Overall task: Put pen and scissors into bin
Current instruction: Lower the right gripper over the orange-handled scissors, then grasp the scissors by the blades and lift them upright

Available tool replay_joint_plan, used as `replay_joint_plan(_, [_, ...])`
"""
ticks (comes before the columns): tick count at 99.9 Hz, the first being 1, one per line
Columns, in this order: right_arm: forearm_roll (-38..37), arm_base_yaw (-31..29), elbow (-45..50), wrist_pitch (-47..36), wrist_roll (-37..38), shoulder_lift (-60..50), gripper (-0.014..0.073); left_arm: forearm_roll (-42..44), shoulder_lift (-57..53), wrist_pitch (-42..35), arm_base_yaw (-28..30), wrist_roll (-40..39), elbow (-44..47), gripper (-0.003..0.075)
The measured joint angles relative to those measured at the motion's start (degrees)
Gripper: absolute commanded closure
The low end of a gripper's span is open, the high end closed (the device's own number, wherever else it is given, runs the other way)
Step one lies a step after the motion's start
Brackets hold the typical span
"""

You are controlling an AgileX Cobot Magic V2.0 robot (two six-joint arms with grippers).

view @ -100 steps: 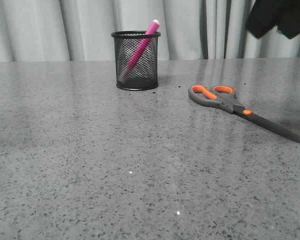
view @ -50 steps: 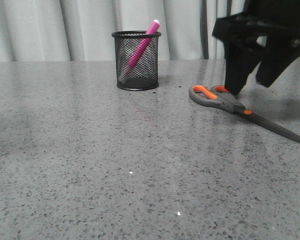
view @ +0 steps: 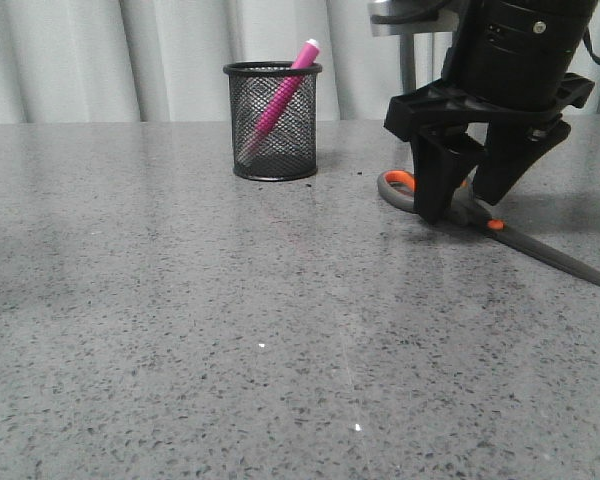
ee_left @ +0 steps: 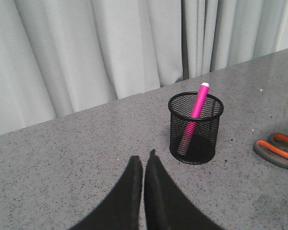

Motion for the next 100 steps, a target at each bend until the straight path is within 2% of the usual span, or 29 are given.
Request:
replay_joint_plan(34, [-0.3,0.0,-0.5,-0.6,0.0,1.8,0.0192,0.0,0.0,0.0,0.0,0.0,0.0,0.0739])
replay_joint_plan(42, [-0.1,0.0,-0.6,-0.7,0.0,1.8,0.0298,0.0,0.0,0.0,0.0,0.0,0.0,0.0739])
replay_joint_plan(55, [0.5,0.1,-0.6,-0.8,0.1,1.8,0.0580,0.0,0.0,0.0,0.0,0.0,0.0,0.0739])
replay_joint_plan(61, [0.5,0.1,-0.6,-0.6,0.1,1.8,0.0671,0.0,0.0,0.0,0.0,0.0,0.0,0.0739])
replay_joint_plan(86, [0.0,0.1,-0.5,-0.8,0.1,1.2,0.0662,0.0,0.0,0.0,0.0,0.0,0.0,0.0739])
replay_joint_plan(100, [-0.5,0.1,1.6,-2.2,0.1,-3.9,0.0662,0.0,0.0,0.0,0.0,0.0,0.0,0.0739])
